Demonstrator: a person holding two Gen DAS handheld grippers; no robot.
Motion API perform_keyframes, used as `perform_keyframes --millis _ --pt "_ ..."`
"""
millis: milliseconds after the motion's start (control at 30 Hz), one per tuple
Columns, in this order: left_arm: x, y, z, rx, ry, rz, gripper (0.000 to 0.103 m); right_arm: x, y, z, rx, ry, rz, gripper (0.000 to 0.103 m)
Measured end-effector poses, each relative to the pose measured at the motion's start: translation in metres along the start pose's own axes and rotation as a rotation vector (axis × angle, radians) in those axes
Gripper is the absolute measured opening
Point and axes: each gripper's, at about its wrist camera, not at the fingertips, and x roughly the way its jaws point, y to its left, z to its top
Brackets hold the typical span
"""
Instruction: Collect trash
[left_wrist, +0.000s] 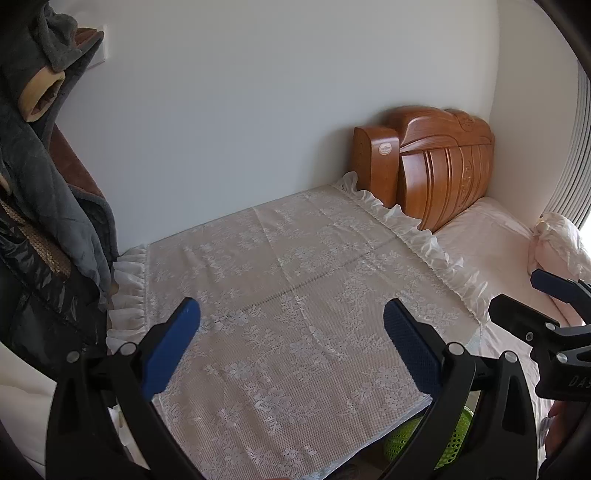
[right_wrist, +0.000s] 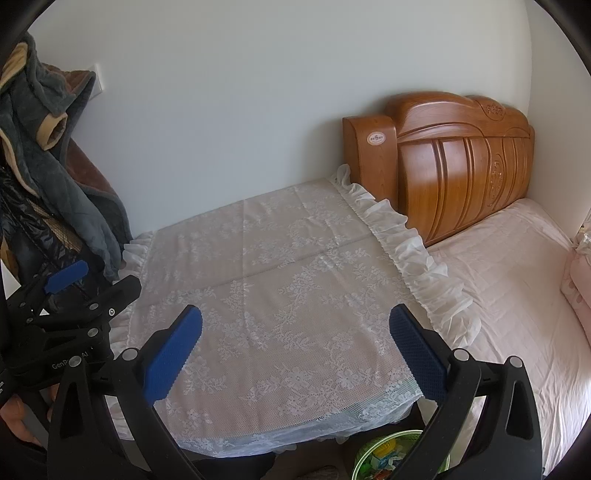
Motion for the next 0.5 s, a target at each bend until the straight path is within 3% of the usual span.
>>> perform_keyframes --millis 500 --pt "0.0000 0.0013 -0.0008 0.001 0.003 0.000 0.095 -0.0022 0.0018 -0.0025 -0.007 0.003 0.002 0.101"
